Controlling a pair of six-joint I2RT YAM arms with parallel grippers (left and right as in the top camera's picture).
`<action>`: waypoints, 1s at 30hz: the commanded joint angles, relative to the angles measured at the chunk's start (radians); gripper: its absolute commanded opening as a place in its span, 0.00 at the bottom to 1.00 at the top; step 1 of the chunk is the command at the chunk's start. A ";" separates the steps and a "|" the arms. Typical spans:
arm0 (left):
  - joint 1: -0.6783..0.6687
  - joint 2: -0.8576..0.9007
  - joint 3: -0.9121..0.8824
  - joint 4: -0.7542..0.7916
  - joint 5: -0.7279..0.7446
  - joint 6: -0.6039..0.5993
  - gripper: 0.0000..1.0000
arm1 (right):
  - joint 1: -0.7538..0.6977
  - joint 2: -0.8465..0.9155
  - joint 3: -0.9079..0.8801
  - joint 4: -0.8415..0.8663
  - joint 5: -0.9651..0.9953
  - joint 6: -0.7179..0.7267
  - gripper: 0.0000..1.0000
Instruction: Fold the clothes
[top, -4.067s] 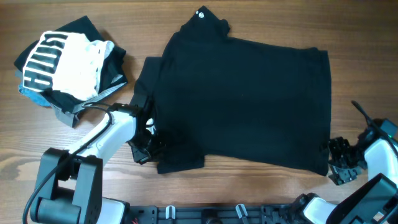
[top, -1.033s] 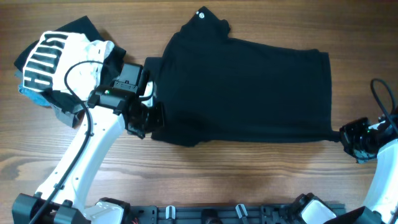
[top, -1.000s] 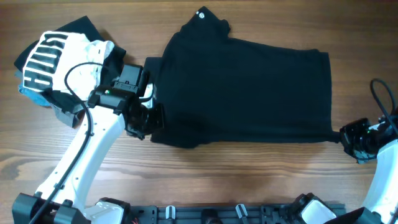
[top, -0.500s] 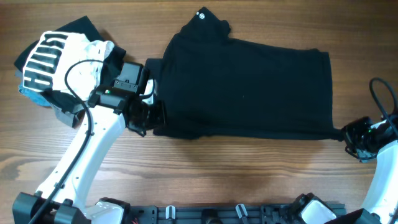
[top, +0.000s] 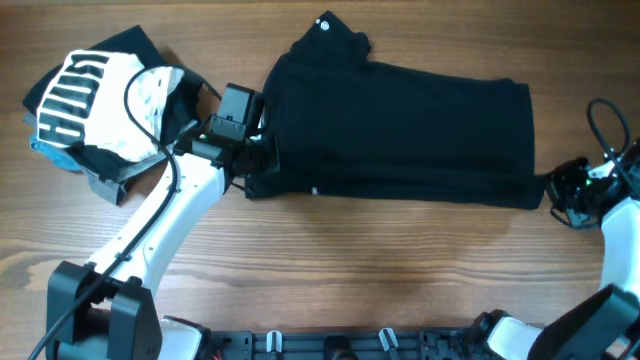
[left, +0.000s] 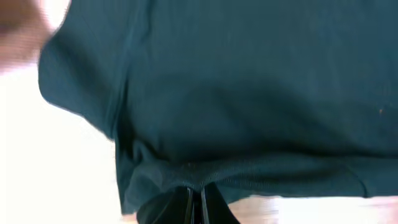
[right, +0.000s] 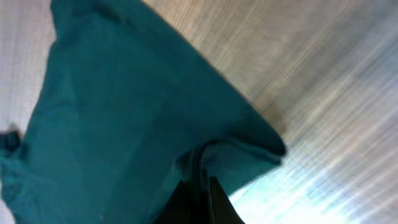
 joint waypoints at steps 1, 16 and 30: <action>0.000 0.015 0.013 0.061 -0.083 0.012 0.04 | 0.023 0.039 0.016 0.048 -0.081 0.013 0.05; 0.001 0.135 0.013 0.156 -0.091 0.013 0.61 | 0.059 0.077 0.016 0.137 -0.067 0.002 0.69; 0.012 0.130 0.013 0.005 0.102 0.071 0.53 | 0.062 0.077 0.016 -0.064 -0.071 -0.179 0.70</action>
